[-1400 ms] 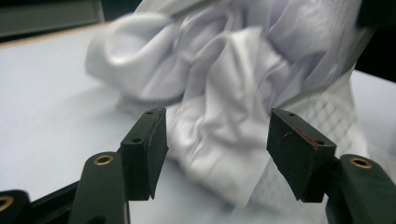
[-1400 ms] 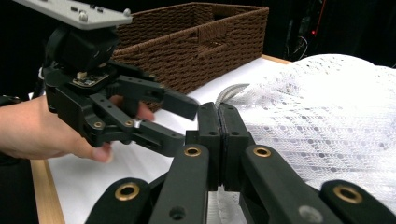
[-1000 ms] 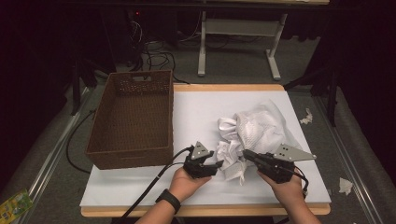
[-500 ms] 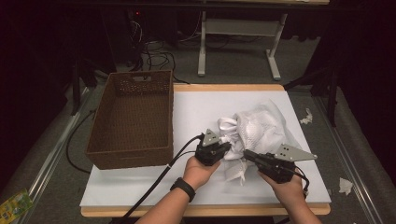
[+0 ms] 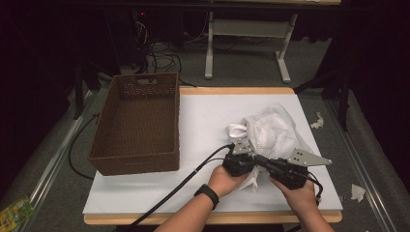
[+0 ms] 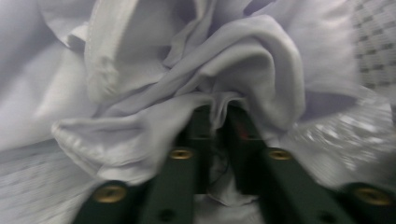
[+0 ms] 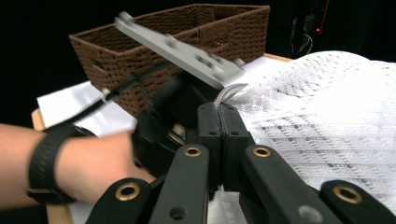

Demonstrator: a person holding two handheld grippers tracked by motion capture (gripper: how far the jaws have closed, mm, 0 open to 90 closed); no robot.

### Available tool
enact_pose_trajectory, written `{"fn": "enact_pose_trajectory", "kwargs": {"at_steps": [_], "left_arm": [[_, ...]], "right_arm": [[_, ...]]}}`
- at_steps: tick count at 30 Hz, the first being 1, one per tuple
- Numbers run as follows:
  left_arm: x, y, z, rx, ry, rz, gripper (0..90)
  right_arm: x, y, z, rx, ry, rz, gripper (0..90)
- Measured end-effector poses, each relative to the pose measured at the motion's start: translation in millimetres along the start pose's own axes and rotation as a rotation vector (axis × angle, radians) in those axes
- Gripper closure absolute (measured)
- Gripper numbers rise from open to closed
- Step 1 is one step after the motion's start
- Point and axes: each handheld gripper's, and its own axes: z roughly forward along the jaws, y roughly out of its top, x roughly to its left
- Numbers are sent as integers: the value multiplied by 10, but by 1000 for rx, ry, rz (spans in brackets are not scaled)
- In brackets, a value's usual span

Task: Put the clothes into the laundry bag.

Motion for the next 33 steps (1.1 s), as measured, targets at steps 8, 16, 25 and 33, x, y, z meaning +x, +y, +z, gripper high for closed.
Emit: {"fn": "enact_pose_trajectory", "kwargs": {"at_steps": [8, 16, 25, 33], "left_arm": [[94, -123, -670, -74, 20, 30, 398], [396, -263, -668, -6, 273, 9, 577], [589, 8, -28, 107, 315, -35, 498], [499, 30, 100, 197, 363, 56, 900]], "right_arm": [[14, 2, 26, 13, -11, -11, 900], [38, 6, 41, 17, -14, -23, 900], [24, -6, 41, 20, -11, -25, 900], [11, -4, 20, 14, -10, -28, 900]]}}
